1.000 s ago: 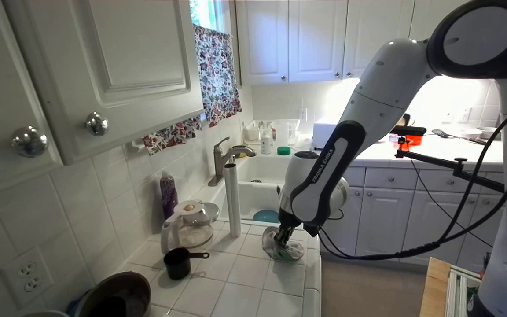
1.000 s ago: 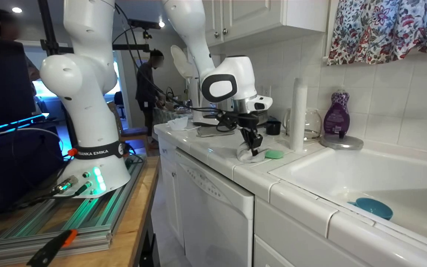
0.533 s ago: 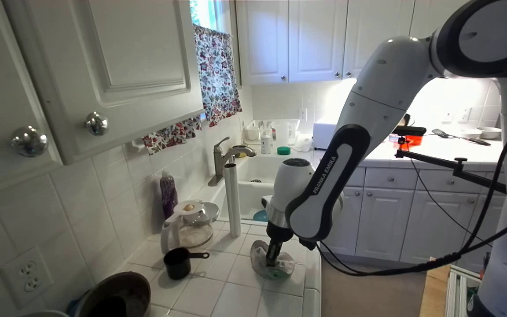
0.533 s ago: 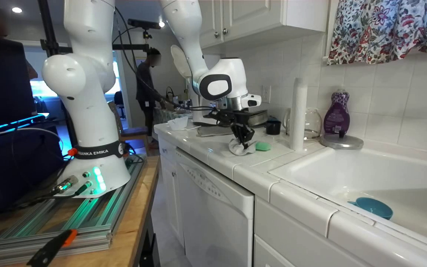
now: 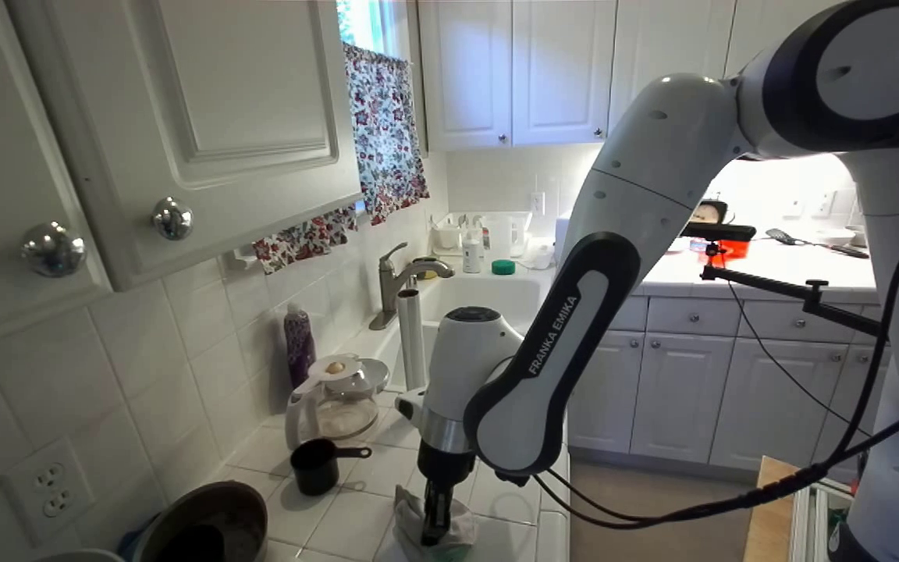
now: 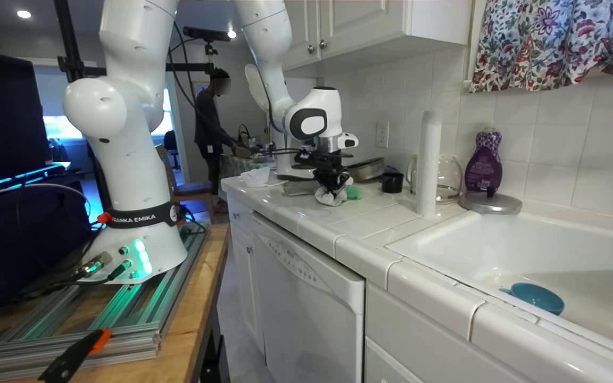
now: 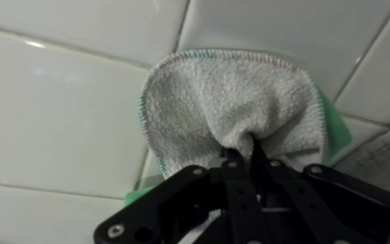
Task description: Use the white towel to clean the surface
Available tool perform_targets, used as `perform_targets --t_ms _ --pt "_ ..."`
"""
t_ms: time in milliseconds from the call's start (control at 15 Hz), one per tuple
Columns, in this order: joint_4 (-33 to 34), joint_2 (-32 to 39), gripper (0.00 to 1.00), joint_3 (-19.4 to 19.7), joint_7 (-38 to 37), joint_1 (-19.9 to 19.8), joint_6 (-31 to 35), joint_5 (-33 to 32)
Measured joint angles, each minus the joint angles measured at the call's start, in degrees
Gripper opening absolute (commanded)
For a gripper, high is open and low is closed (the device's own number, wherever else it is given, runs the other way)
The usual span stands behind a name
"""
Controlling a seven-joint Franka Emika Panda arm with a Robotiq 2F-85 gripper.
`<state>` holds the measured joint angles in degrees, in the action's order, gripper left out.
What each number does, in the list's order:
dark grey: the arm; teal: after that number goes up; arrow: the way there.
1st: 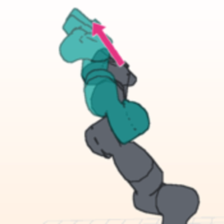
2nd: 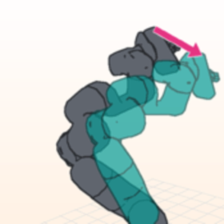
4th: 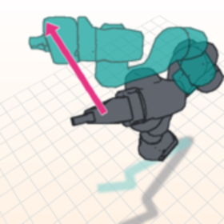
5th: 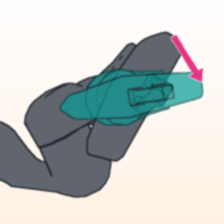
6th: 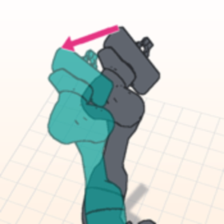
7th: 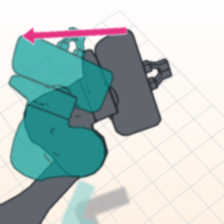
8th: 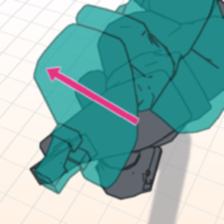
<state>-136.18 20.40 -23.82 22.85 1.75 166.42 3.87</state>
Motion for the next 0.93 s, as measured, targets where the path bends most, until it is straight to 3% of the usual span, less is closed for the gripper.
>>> perform_targets --t_ms 400,533,600,867,933 --pt "3.24 1.96 0.03 -5.34 11.64 -2.28 -6.70 0.00" --pt "3.55 1.59 0.03 -5.12 12.74 -2.23 -9.18 0.00" --pt "3.43 1.36 0.10 -5.08 12.85 -2.23 -9.71 0.13" --pt "2.79 0.81 0.10 -4.94 12.86 -2.33 -9.83 0.49" --pt "2.79 0.80 0.03 -4.94 12.86 -2.33 -9.85 0.49"
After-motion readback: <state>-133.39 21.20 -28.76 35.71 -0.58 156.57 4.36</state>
